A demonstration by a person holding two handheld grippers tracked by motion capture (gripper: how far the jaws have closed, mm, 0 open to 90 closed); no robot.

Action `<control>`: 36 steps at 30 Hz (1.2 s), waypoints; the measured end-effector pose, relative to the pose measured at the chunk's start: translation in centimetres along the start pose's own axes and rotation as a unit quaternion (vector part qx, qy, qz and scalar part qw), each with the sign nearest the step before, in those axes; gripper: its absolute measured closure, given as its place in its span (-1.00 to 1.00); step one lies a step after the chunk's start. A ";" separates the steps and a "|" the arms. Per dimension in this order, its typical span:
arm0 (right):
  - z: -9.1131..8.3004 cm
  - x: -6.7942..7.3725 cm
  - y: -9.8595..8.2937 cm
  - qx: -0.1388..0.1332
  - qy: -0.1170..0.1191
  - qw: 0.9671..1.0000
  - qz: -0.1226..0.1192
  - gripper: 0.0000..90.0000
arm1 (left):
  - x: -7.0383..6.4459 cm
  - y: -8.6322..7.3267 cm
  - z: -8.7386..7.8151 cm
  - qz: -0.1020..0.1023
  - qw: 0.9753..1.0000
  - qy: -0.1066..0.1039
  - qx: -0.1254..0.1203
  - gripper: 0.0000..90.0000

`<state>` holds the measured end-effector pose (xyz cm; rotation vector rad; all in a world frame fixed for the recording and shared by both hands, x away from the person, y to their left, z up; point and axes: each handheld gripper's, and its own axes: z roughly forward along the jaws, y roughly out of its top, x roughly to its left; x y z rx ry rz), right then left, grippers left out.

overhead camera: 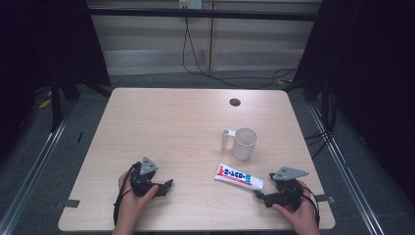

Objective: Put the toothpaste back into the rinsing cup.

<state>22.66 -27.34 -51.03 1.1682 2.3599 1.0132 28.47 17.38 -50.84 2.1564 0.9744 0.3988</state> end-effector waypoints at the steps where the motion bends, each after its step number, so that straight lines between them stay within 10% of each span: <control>1: 0.0 0.0 0.1 0.002 0.000 1.000 0.000 -0.75 | 0.0 0.0 0.0 0.000 1.000 0.000 0.000 -0.66; 18: -0.6 0.0 3.4 0.107 0.049 0.992 -0.045 -0.64 | 0.0 0.0 0.0 0.000 1.000 0.000 0.001 -0.66; 36: 0.7 1.5 8.0 0.161 0.074 0.980 -0.095 -0.61 | 0.0 0.0 0.0 -0.001 1.000 0.000 0.000 -0.66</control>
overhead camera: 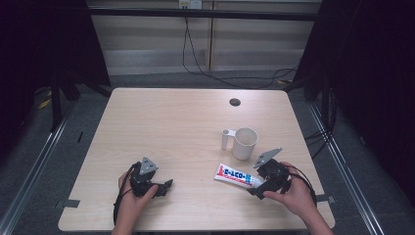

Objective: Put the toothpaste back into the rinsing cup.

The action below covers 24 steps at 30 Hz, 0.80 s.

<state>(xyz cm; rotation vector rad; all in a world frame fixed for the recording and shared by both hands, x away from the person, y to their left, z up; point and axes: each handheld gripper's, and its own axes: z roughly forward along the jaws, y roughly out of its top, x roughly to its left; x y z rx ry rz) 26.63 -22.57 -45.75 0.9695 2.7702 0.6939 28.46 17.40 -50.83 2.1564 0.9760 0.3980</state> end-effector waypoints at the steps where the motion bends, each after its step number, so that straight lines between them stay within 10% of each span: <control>1: 0.1 0.1 0.3 0.000 0.002 1.000 0.000 -0.61 | 0.0 0.0 0.0 0.000 1.000 0.000 0.000 -0.66; 24: 1.8 1.0 4.5 0.031 0.019 0.999 -0.033 -0.59 | 0.0 -0.1 0.0 -0.001 1.000 -0.002 -0.001 -0.65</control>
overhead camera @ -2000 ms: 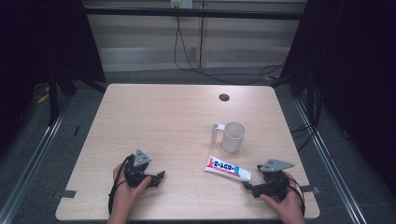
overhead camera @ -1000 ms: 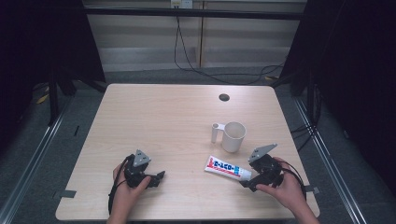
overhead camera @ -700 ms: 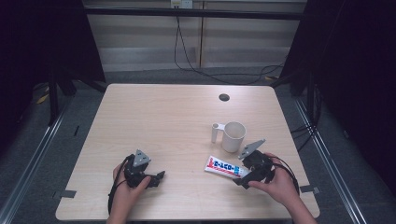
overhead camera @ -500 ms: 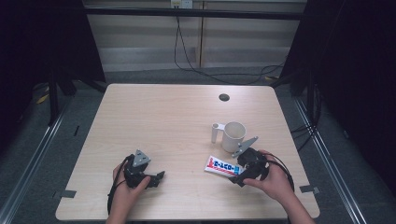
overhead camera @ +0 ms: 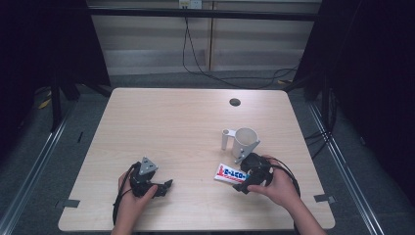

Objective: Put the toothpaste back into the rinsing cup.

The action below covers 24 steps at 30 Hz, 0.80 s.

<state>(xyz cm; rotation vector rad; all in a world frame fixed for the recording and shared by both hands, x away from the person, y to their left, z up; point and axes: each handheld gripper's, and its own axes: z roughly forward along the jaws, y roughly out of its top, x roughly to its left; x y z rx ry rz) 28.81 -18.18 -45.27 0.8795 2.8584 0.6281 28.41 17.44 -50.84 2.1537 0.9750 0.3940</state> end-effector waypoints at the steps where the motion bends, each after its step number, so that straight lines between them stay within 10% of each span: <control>1: 0.1 0.1 0.2 0.002 -0.001 1.000 -0.001 -0.59 | 0.0 0.0 0.0 0.000 1.000 0.000 0.000 -0.65; 24: 2.5 -0.4 1.9 0.043 -0.005 0.999 0.005 -0.21 | 0.0 0.0 0.0 0.000 1.000 0.000 0.000 -0.65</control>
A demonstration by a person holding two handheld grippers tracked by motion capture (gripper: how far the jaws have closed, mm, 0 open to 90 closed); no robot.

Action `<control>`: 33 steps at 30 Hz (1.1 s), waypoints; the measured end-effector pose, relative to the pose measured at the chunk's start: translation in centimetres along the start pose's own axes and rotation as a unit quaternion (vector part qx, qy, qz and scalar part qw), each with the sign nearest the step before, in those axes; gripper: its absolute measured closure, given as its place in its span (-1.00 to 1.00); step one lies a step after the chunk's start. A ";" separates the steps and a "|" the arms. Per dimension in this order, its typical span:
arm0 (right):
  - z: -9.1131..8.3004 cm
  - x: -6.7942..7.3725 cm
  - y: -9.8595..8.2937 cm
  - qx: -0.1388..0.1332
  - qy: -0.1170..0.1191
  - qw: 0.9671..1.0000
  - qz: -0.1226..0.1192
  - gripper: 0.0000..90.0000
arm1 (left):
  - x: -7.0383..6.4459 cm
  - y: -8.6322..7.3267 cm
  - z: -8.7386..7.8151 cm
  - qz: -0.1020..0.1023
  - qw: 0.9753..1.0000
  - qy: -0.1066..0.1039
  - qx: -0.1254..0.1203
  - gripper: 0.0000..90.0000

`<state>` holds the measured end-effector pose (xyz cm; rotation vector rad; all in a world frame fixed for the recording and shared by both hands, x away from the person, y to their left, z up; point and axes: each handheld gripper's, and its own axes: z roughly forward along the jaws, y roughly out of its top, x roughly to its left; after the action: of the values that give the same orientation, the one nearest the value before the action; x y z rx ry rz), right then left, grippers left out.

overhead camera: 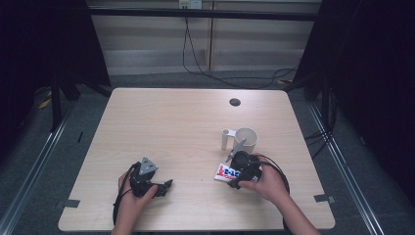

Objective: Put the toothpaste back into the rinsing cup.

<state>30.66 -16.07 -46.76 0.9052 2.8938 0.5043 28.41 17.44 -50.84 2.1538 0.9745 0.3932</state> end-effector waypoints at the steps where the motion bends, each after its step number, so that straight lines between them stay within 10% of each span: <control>1: 0.0 0.0 0.0 0.000 0.000 1.000 0.000 -0.21 | 0.0 0.0 0.0 0.000 1.000 0.000 0.000 -0.65; 15: -0.1 0.0 0.9 0.016 -0.010 1.000 -0.006 0.45 | 0.0 0.0 0.0 0.000 1.000 0.000 0.000 -0.65; 33: -2.8 -1.0 -2.2 -0.088 0.008 0.995 0.043 0.47 | 0.0 0.0 0.0 0.000 1.000 0.000 0.000 -0.65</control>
<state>29.89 -19.17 -44.83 1.0062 2.7794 0.7623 28.41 17.44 -50.85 2.1534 0.9747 0.3934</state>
